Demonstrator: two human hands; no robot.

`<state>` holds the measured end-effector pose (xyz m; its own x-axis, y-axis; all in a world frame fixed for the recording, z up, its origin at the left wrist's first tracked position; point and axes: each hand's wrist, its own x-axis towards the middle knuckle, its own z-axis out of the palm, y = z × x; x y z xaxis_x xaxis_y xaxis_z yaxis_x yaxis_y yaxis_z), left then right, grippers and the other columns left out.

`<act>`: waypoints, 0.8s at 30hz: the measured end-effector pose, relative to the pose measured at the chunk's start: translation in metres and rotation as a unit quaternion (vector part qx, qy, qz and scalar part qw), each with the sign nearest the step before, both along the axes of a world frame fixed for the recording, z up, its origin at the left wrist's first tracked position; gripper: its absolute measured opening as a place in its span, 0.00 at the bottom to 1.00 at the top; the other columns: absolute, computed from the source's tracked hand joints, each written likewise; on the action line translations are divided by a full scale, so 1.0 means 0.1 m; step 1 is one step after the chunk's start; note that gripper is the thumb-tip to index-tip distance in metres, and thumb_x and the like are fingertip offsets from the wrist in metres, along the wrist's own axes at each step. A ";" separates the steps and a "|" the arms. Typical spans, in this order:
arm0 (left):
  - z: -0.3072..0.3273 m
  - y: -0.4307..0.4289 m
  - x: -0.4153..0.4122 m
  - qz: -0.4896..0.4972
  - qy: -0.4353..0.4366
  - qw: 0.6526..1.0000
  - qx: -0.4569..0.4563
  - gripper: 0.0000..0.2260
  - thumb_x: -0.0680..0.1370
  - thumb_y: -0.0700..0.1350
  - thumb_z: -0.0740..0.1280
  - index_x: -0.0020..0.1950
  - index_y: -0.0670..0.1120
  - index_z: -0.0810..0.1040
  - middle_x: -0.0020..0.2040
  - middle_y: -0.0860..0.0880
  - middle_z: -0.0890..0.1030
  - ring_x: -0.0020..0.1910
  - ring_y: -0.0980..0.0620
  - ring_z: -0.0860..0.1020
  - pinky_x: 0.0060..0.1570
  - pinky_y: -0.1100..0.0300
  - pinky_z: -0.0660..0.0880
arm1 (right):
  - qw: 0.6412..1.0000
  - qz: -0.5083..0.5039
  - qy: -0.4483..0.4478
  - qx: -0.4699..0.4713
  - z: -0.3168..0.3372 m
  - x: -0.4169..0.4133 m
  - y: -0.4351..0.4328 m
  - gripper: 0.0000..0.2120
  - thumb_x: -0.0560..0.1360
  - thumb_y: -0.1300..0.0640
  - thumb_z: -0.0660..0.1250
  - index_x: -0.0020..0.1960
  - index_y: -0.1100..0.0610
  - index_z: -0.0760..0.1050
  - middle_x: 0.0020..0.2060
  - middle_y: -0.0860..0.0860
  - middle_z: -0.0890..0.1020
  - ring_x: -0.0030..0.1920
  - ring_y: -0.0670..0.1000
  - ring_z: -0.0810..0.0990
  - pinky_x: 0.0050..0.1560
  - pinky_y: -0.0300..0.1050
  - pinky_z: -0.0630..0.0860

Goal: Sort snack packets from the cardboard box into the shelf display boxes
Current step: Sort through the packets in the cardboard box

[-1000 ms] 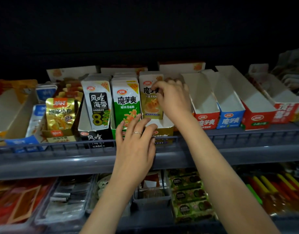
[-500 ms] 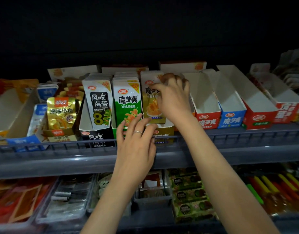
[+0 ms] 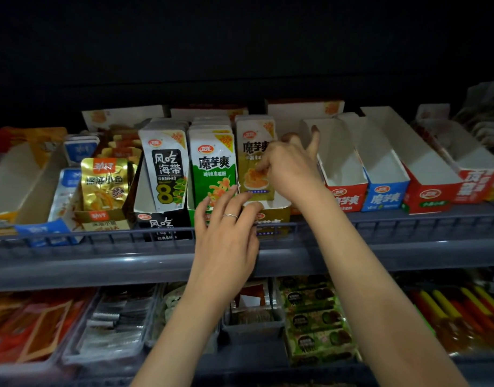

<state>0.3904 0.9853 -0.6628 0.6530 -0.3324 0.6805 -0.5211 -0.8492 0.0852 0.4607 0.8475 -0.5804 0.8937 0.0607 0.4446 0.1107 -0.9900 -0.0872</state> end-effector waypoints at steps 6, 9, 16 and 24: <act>-0.01 0.01 0.00 -0.002 0.008 1.000 0.003 0.15 0.74 0.44 0.56 0.58 0.48 0.75 0.65 0.48 0.74 0.71 0.46 0.66 0.69 0.45 0.56 | 1.000 -0.004 0.009 -0.008 0.00 -0.02 0.01 0.12 0.79 0.56 0.61 0.53 0.43 0.81 0.62 0.47 0.74 0.68 0.56 0.62 0.70 0.65 0.35; -0.02 0.02 0.01 -0.003 0.003 1.000 0.003 0.15 0.74 0.44 0.56 0.58 0.48 0.75 0.65 0.48 0.74 0.71 0.47 0.66 0.69 0.46 0.55 | 1.000 0.005 0.003 -0.002 0.01 -0.03 0.02 0.14 0.78 0.58 0.60 0.54 0.43 0.81 0.62 0.47 0.74 0.68 0.55 0.62 0.70 0.64 0.35; -0.01 0.10 -0.02 -0.040 -0.027 0.999 -0.024 0.18 0.75 0.45 0.60 0.64 0.46 0.74 0.68 0.47 0.73 0.69 0.49 0.68 0.69 0.51 0.56 | 0.987 0.055 -0.142 0.050 0.00 -0.17 -0.03 0.13 0.76 0.59 0.61 0.49 0.49 0.82 0.55 0.49 0.80 0.62 0.54 0.70 0.71 0.59 0.48; 0.01 0.39 -0.48 -0.125 -0.037 0.990 0.048 0.11 0.75 0.41 0.61 0.53 0.42 0.78 0.51 0.46 0.80 0.50 0.45 0.78 0.52 0.53 0.70 | 0.951 0.235 -0.200 -0.001 -0.20 -0.96 -0.04 0.10 0.69 0.59 0.59 0.40 0.56 0.79 0.40 0.53 0.79 0.45 0.56 0.77 0.49 0.49 0.67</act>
<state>0.3428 1.0241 -0.6620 0.4914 -0.5425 0.6814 -0.7178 -0.6953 -0.0360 0.3649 0.8435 -0.6006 0.5266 0.4127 0.7432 0.5643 -0.8235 0.0574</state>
